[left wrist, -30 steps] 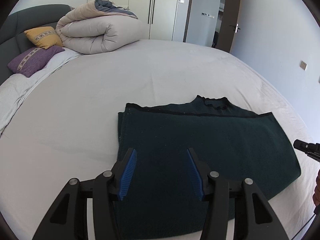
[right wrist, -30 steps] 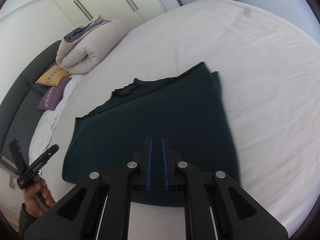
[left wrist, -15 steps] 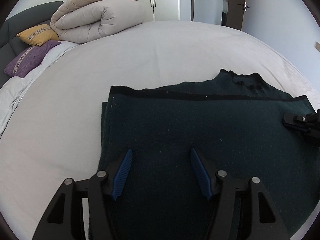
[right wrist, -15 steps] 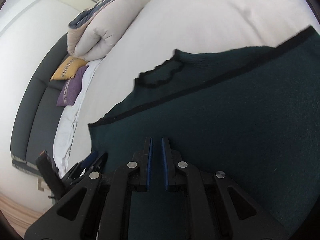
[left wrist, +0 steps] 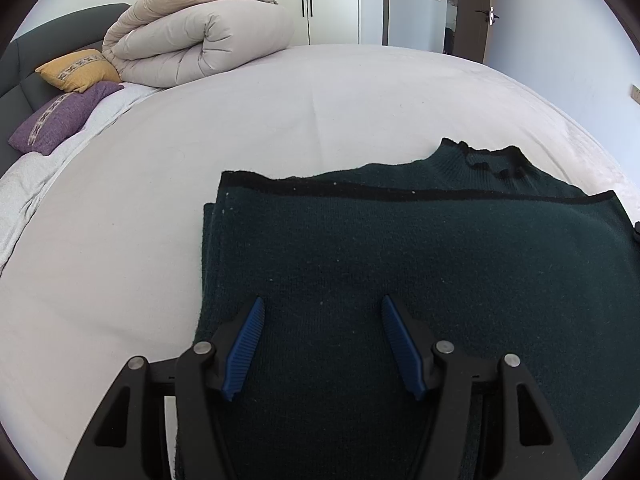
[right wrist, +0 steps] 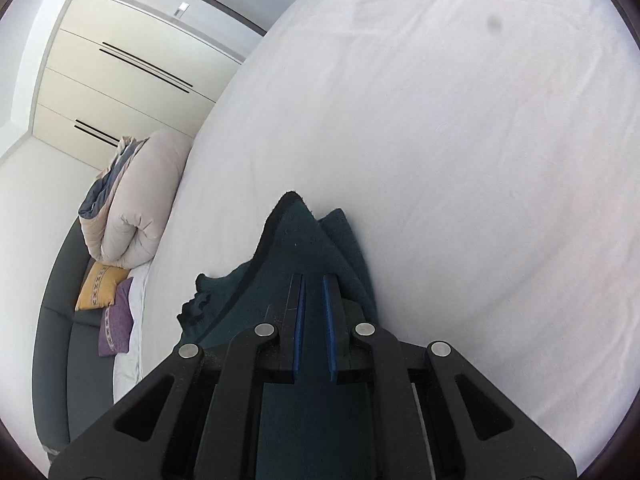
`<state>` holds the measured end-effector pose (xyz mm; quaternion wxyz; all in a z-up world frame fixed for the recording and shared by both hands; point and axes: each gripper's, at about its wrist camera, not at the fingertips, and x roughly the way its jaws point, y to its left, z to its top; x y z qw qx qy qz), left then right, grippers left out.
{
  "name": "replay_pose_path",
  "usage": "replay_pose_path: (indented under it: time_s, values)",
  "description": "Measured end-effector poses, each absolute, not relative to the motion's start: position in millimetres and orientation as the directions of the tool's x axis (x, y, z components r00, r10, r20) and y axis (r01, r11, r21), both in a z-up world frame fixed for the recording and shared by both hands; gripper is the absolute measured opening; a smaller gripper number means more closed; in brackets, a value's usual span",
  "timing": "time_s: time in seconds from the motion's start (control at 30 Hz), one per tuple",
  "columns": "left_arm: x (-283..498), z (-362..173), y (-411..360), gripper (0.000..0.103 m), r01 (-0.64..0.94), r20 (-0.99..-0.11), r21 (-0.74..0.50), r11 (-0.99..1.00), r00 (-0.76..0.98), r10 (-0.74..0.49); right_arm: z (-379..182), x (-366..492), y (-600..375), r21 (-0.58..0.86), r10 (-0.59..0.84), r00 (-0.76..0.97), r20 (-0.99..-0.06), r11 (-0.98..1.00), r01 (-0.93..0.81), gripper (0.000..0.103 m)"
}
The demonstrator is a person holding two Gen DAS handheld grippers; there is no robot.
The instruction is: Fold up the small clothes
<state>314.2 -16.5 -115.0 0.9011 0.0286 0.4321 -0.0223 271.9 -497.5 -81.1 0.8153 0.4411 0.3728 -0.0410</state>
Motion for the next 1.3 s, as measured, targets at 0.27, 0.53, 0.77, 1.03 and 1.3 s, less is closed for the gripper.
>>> replay_pose_path:
  time_s: [0.27,0.53,0.77,1.03,1.3]
  values:
    - [312.8,-115.5,-16.9,0.066,0.065,-0.779,0.034,0.997,0.627,-0.014,-55.9,248.6,-353.8,0.738,0.602,0.579,-0.55,0.675,-0.001,0.009]
    - [309.6,-115.4,-16.5,0.066,0.063,-0.773,0.022,0.998,0.634,-0.023,-116.8,241.4,-323.3,0.753,0.649,0.452,-0.612,0.652,0.084,0.009]
    - [298.3,-99.0,-6.4,0.056,0.044,-0.785,-0.069,0.997,0.614,-0.082,-120.6,183.7,-421.3,0.793,0.497,0.664,-0.559,0.554,0.253,0.008]
    - [234.3,-83.7,-105.0,0.036,0.311,-0.798,-0.2,0.929,0.498,-0.339,-102.7,160.6,-402.5,0.802,0.489,0.693,-0.53,0.554,0.223,0.062]
    - [228.4,-101.3,-94.2,0.022,0.252,-0.838,-0.138,0.958,0.486,-0.249,-102.2,177.9,-367.4,0.781,0.567,0.604,-0.56,0.605,0.156,0.057]
